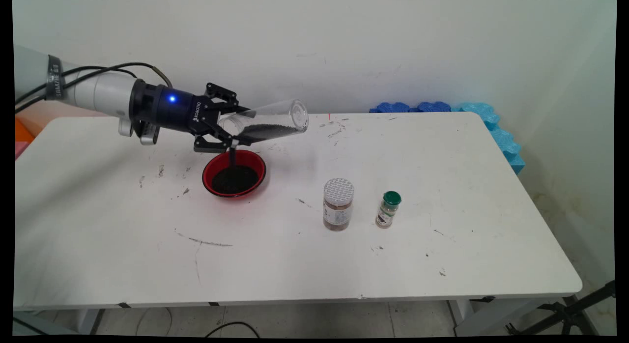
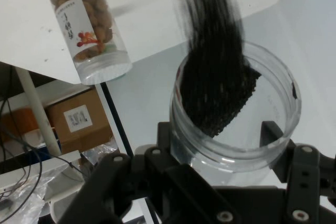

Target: Pour the black seasoning powder in the red bowl

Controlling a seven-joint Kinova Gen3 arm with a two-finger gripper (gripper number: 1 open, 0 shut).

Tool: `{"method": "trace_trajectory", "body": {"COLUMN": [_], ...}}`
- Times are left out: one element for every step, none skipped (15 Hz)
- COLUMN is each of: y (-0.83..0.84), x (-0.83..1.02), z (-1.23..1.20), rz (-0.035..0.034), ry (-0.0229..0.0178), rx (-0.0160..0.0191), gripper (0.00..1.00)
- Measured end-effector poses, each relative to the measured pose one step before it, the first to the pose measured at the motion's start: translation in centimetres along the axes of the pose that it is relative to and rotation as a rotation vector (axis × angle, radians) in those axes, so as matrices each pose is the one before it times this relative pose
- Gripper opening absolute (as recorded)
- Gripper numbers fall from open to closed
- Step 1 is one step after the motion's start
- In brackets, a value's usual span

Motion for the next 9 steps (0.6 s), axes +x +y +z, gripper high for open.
{"method": "trace_trajectory", "body": {"y": [0.036, 0.017, 0.019, 0.013, 0.014, 0.016, 0.014, 0.016, 0.012], "x": [-0.018, -0.009, -0.011, -0.002, -0.007, -0.012, -0.011, -0.012, -0.009], "z": [0.021, 0.002, 0.0, -0.007, -0.01, -0.013, -0.008, -0.009, -0.009], "rz": [0.00112, 0.00109, 0.00122, 0.00073, 0.00102, 0.00123, 0.00105, 0.00112, 0.0012], "ry": [-0.00299, -0.00191, -0.0017, -0.00127, -0.00166, -0.00175, -0.00138, -0.00152, -0.00126], "rx": [-0.00247, -0.00153, -0.00147, -0.00132, -0.00164, -0.00191, -0.00147, -0.00153, -0.00135], "gripper": [0.0, 0.0, 0.0, 0.0, 0.0, 0.0, 0.0, 0.0, 0.0]}}
